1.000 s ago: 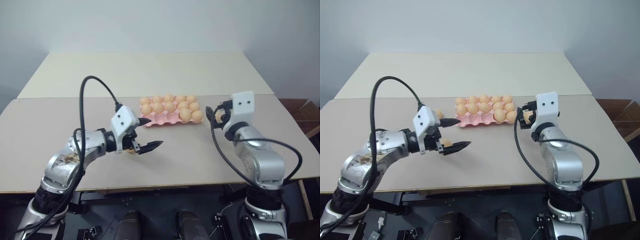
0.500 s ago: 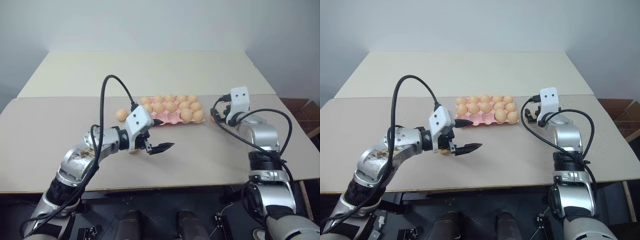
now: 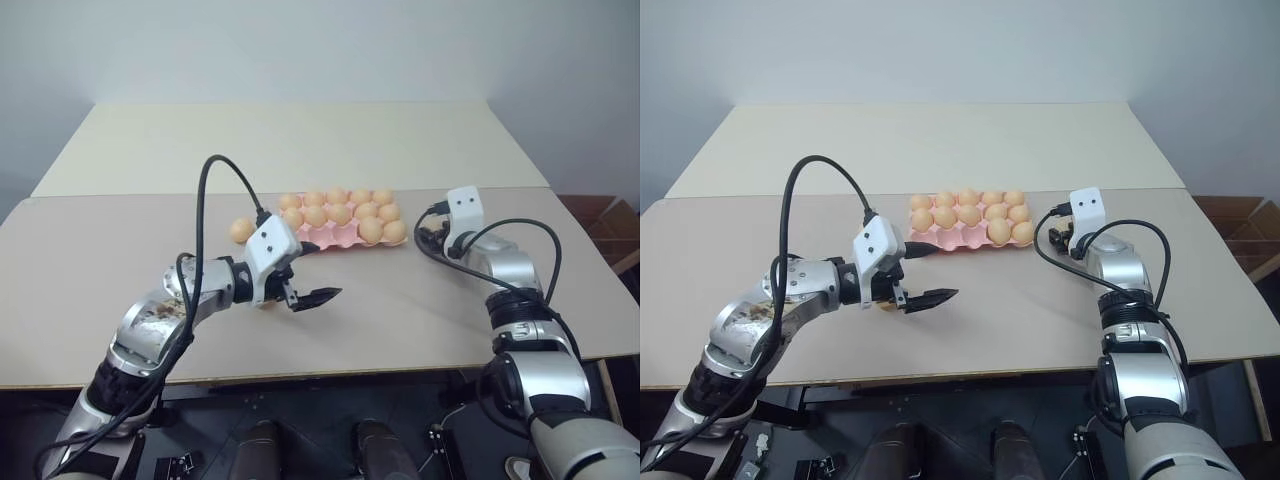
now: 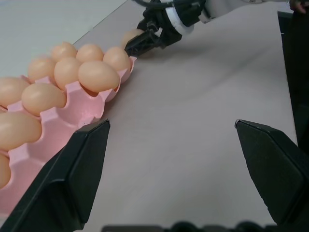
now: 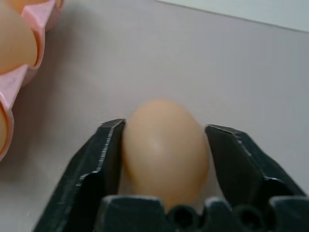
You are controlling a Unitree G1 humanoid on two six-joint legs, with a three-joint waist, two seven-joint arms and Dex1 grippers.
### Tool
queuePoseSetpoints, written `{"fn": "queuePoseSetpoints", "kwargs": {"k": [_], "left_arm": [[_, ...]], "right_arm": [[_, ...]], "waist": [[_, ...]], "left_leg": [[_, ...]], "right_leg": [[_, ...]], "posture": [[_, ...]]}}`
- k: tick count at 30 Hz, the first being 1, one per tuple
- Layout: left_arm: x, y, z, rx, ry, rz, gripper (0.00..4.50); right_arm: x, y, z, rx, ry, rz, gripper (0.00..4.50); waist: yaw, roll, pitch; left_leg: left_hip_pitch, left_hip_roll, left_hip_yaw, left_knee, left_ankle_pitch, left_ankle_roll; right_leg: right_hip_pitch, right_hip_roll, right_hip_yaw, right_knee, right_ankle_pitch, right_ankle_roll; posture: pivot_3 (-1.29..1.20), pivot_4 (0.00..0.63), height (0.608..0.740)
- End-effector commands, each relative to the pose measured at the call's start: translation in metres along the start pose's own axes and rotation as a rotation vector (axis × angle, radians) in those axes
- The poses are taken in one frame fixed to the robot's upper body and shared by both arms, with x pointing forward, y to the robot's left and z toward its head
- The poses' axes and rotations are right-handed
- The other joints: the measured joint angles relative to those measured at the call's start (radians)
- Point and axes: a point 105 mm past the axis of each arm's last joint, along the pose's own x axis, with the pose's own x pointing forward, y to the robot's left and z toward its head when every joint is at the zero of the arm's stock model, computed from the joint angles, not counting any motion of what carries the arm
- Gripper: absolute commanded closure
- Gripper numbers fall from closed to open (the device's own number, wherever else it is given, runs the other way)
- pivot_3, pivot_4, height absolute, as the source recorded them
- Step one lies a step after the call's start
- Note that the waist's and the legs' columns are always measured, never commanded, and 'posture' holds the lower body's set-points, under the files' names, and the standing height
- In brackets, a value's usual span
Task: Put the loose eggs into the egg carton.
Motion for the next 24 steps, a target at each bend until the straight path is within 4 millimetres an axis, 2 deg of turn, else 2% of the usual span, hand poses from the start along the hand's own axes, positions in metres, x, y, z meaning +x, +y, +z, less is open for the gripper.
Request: {"fn": "queuePoseSetpoints", "kwargs": {"k": [1, 4, 7, 9, 12, 18, 24], "left_arm": [[-0.010, 0.004, 0.008, 0.047, -0.028, 0.045, 0.00], [-0.017, 0.008, 0.006, 0.037, -0.027, 0.081, 0.00], [-0.027, 0.012, 0.005, 0.033, -0.024, 0.123, 0.00], [-0.036, 0.017, 0.005, 0.040, -0.011, 0.160, 0.00], [-0.044, 0.020, 0.003, 0.061, 0.011, 0.188, 0.00], [-0.055, 0.023, -0.002, 0.058, 0.057, 0.217, 0.00], [-0.061, 0.024, -0.005, 0.042, 0.073, 0.261, 0.00]], "right_arm": [[-0.003, -0.002, 0.020, -0.030, -0.074, -0.010, 2.55], [-0.009, 0.001, 0.027, -0.058, -0.114, 0.000, 2.59], [-0.026, 0.005, 0.044, -0.092, -0.201, 0.008, 2.59], [-0.047, 0.026, 0.060, -0.105, -0.282, 0.076, 2.59], [-0.067, 0.062, 0.067, -0.083, -0.325, 0.188, 2.59], [-0.070, 0.118, 0.069, -0.063, -0.351, 0.284, 2.59], [-0.061, 0.147, 0.073, -0.101, -0.365, 0.335, 2.59]], "waist": [[-0.001, 0.000, 0.000], [-0.001, 0.000, 0.000], [-0.001, 0.000, 0.000], [-0.001, 0.000, 0.000], [-0.005, 0.000, 0.000], [-0.004, 0.000, 0.000], [-0.001, 0.000, 0.000]], "left_leg": [[0.000, 0.000, 0.000, 0.000, 0.000, 0.000], [0.000, 0.000, 0.000, 0.000, 0.000, 0.000], [-0.001, 0.000, 0.000, 0.000, 0.000, 0.000], [-0.002, 0.000, 0.000, 0.000, 0.000, 0.000], [-0.001, 0.001, -0.001, 0.000, 0.000, 0.000], [0.003, 0.001, -0.001, 0.000, 0.000, 0.000], [0.002, 0.001, 0.000, 0.000, 0.000, 0.000]], "right_leg": [[0.000, 0.000, 0.000, 0.000, 0.000, 0.000], [0.000, 0.000, 0.000, 0.000, 0.000, 0.000], [-0.001, 0.000, 0.000, 0.000, 0.000, 0.000], [-0.002, 0.000, 0.000, 0.001, 0.000, 0.000], [-0.002, 0.000, 0.000, 0.002, 0.000, 0.000], [0.001, 0.000, 0.000, 0.003, 0.000, 0.000], [0.000, 0.000, -0.001, 0.002, 0.000, 0.000]], "posture": [[0.00, 0.150, 0.740], [0.00, 0.150, 0.740], [0.00, 0.150, 0.740], [0.00, 0.150, 0.740], [0.00, 0.150, 0.740], [0.00, 0.150, 0.740], [0.00, 0.150, 0.740]]}}
